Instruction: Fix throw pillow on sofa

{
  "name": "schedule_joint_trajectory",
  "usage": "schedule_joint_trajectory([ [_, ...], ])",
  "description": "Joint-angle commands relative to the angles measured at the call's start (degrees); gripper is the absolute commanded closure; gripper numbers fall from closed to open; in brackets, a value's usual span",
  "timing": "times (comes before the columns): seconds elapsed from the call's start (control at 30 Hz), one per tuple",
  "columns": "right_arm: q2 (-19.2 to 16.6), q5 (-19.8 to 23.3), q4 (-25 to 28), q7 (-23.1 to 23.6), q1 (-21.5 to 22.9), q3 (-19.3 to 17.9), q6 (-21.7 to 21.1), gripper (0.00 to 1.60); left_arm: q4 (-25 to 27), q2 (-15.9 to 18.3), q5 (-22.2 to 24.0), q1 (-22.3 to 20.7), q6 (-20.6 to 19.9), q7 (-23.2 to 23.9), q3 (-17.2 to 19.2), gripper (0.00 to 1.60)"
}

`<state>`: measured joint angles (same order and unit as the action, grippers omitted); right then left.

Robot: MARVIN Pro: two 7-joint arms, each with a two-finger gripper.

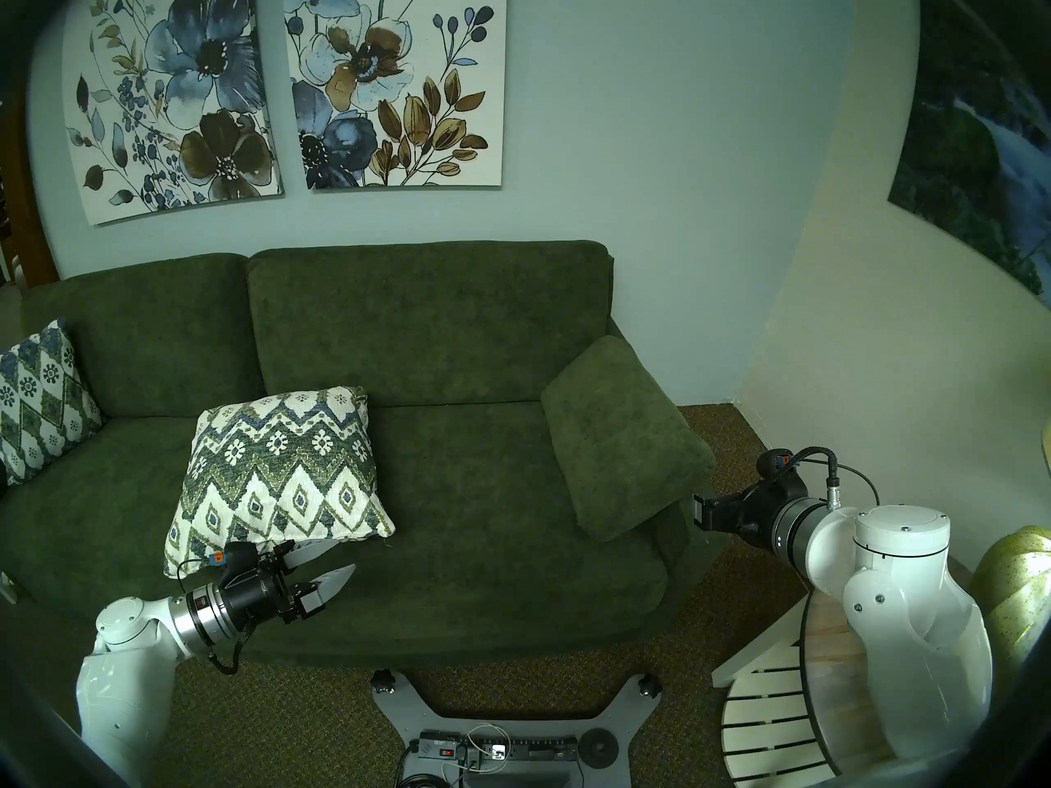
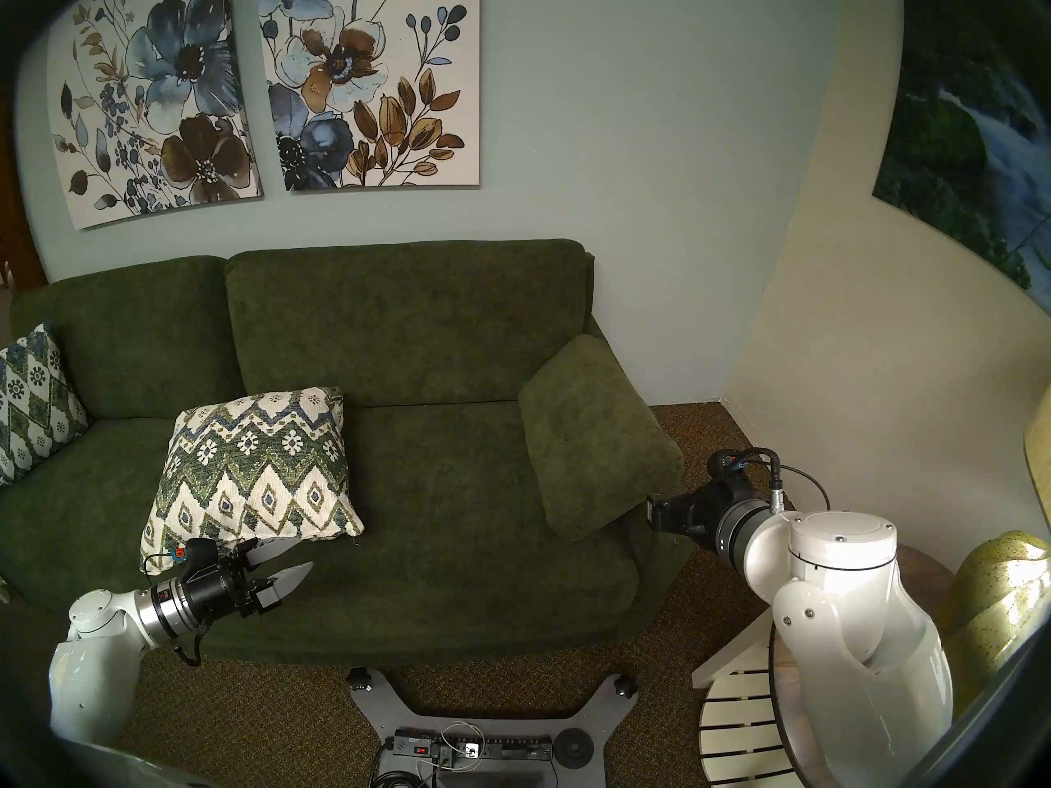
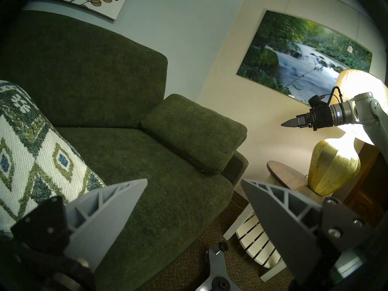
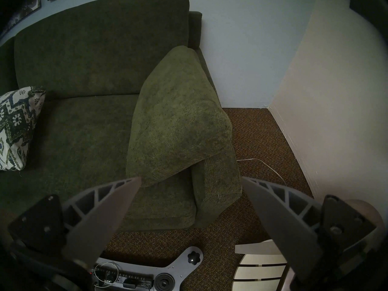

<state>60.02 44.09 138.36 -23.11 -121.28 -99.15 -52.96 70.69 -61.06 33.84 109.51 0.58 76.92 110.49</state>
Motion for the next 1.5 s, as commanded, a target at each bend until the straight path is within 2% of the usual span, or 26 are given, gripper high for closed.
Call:
schedule_joint_trajectory([
  [0.0,0.0,0.0,0.4,0.0,0.0,0.0,0.0,0.00,0.9,-0.5,0.0,0.6,1.0,-0.3,0.5,0.00],
  [0.07,0.0,0.0,0.4,0.0,0.0,0.0,0.0,0.00,6.1,-2.5,2.3,4.5,2.7,-0.1,3.6,0.00],
  [0.13,0.0,0.0,0.4,0.0,0.0,0.0,0.0,0.00,6.4,-2.8,3.1,4.7,3.2,0.6,4.2,0.00],
  [0.17,0.0,0.0,0.4,0.0,0.0,0.0,0.0,0.00,9.7,-3.4,5.0,6.4,2.4,0.9,6.5,0.00],
  [0.27,0.0,0.0,0.3,0.0,0.0,0.0,0.0,0.00,9.8,-3.3,6.6,6.1,3.6,2.0,8.6,0.00],
  [0.33,0.0,0.0,0.3,0.0,0.1,0.0,0.0,0.00,13.5,-3.2,8.2,8.0,4.0,0.6,13.1,0.00],
  [0.37,0.0,0.0,0.3,0.0,0.1,0.0,0.0,0.00,13.3,-2.0,9.7,8.4,4.4,0.3,13.0,0.00],
  [0.4,0.0,0.0,0.3,0.0,0.1,0.0,0.0,0.00,14.8,-2.2,9.9,9.0,4.1,-0.4,15.2,0.00],
  [0.47,0.0,0.0,0.3,0.0,0.1,0.0,0.0,0.00,14.8,-0.5,11.7,9.4,4.0,-1.2,17.2,0.00],
  [0.5,0.0,0.0,0.3,0.0,0.1,0.0,0.0,0.00,14.8,-0.5,11.7,9.4,4.0,-1.2,17.2,0.00],
  [0.53,0.0,0.0,0.3,0.0,0.1,0.0,0.0,0.00,14.2,1.1,13.1,9.5,4.6,-1.8,16.9,0.00],
  [0.57,0.0,0.0,0.3,0.0,0.1,0.0,0.0,0.00,14.5,0.9,13.5,9.9,4.2,-1.8,19.3,0.00],
  [0.6,0.0,0.0,0.3,0.0,0.1,0.0,0.0,0.00,13.7,2.4,14.9,10.1,5.0,-2.6,18.7,0.00],
  [0.77,0.0,0.0,0.2,0.0,0.1,0.0,0.0,0.00,11.7,5.4,17.9,12.4,4.7,-4.7,24.9,0.00],
  [0.9,0.0,0.0,0.2,0.0,0.1,0.0,0.0,0.00,8.3,7.7,19.0,15.5,4.4,-6.2,28.9,0.00],
  [1.03,0.0,0.0,0.3,0.0,0.1,0.0,0.0,0.00,4.7,9.0,17.6,17.6,2.6,-6.4,32.5,0.00],
  [1.17,0.0,0.0,0.3,0.0,0.1,0.0,0.0,0.00,0.7,10.9,15.4,19.6,2.2,-4.4,33.3,0.00],
  [1.23,0.0,0.0,0.4,0.0,0.0,0.0,0.0,0.00,-1.9,12.1,14.3,19.3,2.3,-3.9,32.3,0.00],
  [1.47,0.0,0.0,0.4,0.0,0.0,0.0,0.0,0.00,-9.9,15.8,9.7,13.9,4.7,-5.7,26.7,0.00],
])
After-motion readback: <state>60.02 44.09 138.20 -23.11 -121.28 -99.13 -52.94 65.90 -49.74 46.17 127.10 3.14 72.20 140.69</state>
